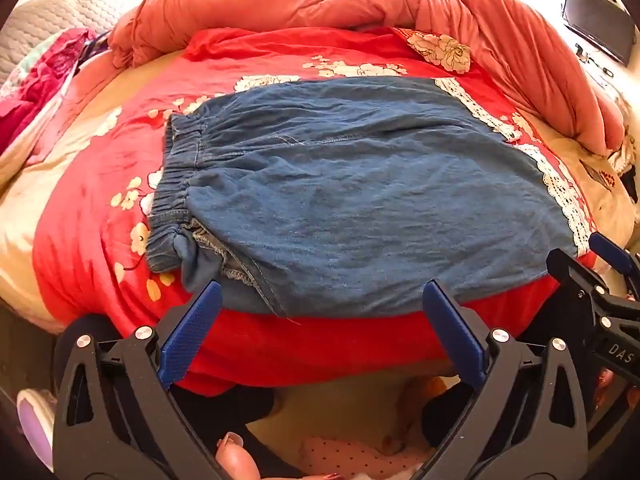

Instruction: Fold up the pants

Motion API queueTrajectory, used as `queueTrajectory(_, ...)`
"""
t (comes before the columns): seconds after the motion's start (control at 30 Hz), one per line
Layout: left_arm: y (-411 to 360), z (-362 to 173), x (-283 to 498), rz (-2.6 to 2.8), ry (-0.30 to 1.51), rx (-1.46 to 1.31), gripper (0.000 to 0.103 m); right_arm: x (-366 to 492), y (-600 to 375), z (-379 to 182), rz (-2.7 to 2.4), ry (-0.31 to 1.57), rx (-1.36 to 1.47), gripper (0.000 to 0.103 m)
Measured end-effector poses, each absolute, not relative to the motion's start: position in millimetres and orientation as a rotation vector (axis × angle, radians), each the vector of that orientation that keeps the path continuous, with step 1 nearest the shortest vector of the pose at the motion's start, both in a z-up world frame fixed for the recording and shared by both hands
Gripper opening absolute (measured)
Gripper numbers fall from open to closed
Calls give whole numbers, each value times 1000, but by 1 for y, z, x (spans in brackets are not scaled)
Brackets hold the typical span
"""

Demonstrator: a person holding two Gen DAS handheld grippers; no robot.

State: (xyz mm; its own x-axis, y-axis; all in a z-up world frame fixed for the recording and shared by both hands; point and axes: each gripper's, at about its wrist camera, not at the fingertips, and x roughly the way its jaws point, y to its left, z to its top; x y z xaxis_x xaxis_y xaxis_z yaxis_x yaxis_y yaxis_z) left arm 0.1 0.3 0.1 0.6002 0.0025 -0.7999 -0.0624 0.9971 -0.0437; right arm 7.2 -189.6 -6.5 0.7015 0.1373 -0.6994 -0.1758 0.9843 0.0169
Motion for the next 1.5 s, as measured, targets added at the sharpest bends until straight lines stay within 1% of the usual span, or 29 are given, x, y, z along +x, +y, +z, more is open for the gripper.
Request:
queueTrajectory(0.27, -4, 4, -3, 43, 910, -63, 95, 2, -178, -7, 161, 754, -92, 99)
queueTrajectory(1.5, 6, 9, -4, 34, 899, -85, 95, 0, -186, 1, 175, 752, -63, 99)
